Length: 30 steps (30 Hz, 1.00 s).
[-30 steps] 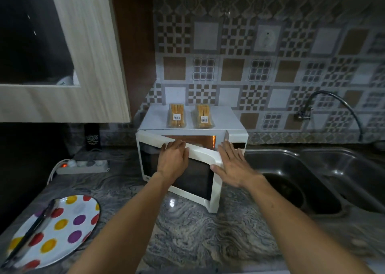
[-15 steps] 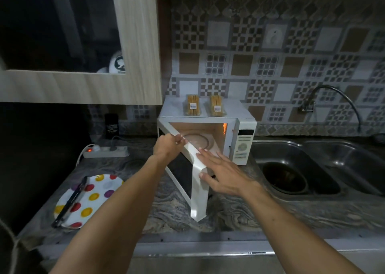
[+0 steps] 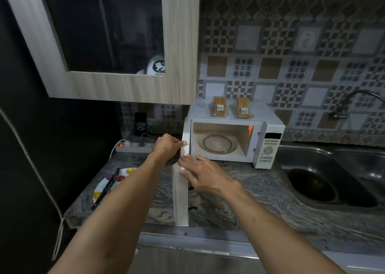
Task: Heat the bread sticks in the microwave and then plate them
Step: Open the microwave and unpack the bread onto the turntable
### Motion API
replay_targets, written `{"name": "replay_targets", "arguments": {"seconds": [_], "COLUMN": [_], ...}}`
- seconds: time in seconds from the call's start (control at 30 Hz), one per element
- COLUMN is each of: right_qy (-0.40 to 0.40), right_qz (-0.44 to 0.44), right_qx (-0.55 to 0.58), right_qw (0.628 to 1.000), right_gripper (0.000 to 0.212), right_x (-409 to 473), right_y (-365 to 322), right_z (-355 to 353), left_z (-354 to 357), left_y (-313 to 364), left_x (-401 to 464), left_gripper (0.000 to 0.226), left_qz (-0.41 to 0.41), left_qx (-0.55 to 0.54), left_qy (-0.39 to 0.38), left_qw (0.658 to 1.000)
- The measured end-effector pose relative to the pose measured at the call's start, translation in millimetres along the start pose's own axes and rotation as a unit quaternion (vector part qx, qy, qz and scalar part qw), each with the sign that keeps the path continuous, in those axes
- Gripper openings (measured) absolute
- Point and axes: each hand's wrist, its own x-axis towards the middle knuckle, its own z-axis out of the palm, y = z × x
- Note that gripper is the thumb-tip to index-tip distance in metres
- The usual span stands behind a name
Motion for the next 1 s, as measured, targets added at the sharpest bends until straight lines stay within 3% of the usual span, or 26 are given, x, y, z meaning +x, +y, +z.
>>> {"name": "replay_targets", "arguments": {"seconds": [0.3, 0.67, 0.87, 1.0], "right_qy": [0.028, 0.034, 0.115, 0.135], "right_qz": [-0.003, 0.004, 0.115, 0.187], "right_qx": [0.000, 0.027, 0.078, 0.089], "right_qw": [1.000, 0.999, 0.984, 0.969], "right_gripper": [0.051, 0.055, 0.050, 0.048], "right_x": [16, 6, -6, -18], "right_y": [-16, -14, 23, 66], "right_z": [12, 4, -23, -40], "left_z": [-16, -18, -13, -3], "left_y": [-5, -4, 29, 67], "left_x": [2, -2, -3, 9], "left_gripper": [0.047, 0.046, 0.048, 0.044], "left_qz": [-0.035, -0.014, 0.021, 0.059], "left_qx": [0.010, -0.017, -0.016, 0.021], "left_qy": [-0.004, -0.010, 0.041, 0.028], "left_qw": [0.999, 1.000, 0.999, 0.998]}}
